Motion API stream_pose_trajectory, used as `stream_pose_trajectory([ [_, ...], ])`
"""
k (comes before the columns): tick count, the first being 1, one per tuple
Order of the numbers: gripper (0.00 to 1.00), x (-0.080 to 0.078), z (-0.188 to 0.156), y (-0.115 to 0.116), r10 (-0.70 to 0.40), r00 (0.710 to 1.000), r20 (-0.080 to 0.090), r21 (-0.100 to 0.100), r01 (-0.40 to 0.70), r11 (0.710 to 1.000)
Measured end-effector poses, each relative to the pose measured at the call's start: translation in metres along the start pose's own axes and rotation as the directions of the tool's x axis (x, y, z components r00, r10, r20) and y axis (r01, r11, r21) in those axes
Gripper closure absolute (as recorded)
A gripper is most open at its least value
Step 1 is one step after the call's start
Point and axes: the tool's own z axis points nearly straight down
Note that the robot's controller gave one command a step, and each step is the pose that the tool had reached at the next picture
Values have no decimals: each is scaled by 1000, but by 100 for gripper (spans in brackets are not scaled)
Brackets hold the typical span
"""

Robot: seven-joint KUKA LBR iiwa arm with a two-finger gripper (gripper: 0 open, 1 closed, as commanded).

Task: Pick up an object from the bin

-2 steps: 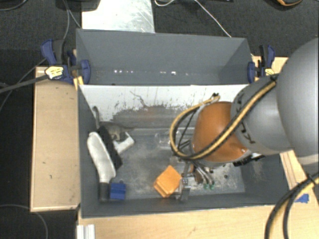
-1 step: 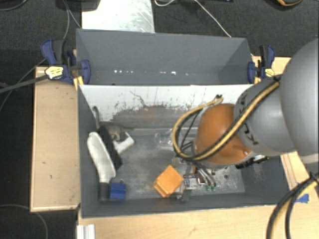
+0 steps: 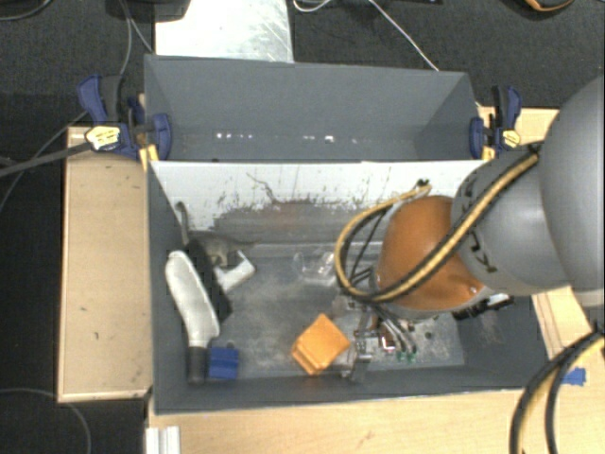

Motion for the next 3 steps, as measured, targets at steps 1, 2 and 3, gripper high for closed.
stream_pose_trajectory([
  [1,0,0,0,0,-1,1000,0,0,1,1000],
  [2,0,-23,-31,36,-54,999,6,-3,54,999],
  [3,0,3,1,44,-50,999,5,-1,50,999],
])
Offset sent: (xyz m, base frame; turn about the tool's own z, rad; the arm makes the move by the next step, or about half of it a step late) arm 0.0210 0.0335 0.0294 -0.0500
